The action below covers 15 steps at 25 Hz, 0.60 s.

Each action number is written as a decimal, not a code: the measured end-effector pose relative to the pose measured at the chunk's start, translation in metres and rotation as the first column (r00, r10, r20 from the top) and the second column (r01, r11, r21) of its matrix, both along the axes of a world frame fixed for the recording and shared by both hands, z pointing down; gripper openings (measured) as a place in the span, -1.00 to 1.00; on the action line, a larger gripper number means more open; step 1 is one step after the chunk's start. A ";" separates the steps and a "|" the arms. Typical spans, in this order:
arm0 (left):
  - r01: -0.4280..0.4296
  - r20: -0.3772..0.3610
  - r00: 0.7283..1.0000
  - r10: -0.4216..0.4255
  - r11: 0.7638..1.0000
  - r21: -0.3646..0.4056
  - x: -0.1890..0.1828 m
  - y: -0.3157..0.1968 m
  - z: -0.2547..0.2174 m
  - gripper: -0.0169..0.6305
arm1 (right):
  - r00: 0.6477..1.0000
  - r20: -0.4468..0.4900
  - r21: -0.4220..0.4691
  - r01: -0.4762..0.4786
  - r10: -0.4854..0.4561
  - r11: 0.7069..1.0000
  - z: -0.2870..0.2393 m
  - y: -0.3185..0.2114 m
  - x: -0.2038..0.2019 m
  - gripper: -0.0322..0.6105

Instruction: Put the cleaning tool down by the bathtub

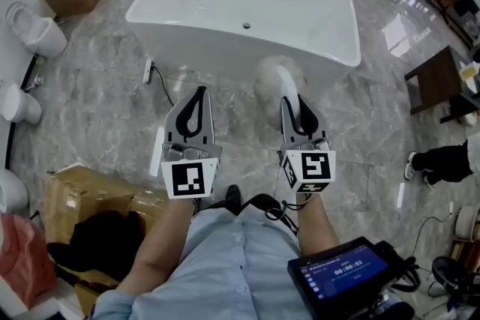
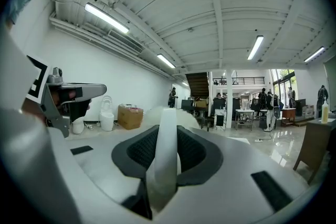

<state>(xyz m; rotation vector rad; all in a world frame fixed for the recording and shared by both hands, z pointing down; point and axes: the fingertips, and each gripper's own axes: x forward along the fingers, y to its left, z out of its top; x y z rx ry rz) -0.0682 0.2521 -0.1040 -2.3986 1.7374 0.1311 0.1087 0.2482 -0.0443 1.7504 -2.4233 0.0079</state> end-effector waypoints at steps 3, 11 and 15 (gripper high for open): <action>-0.008 0.002 1.000 0.008 1.000 0.000 -0.003 -0.008 0.004 -0.91 | 1.000 -0.001 0.008 -0.008 0.008 1.000 -0.001 -0.008 -0.003 -0.57; -0.012 -0.008 1.000 0.012 0.999 -0.046 0.010 -0.046 0.023 -0.90 | 1.000 -0.009 -0.015 0.000 0.000 1.000 0.013 -0.045 0.006 -0.57; -0.013 -0.001 1.000 0.013 0.997 -0.073 0.023 -0.079 0.035 -0.90 | 1.000 -0.021 -0.042 0.003 -0.004 0.999 0.030 -0.078 0.019 -0.57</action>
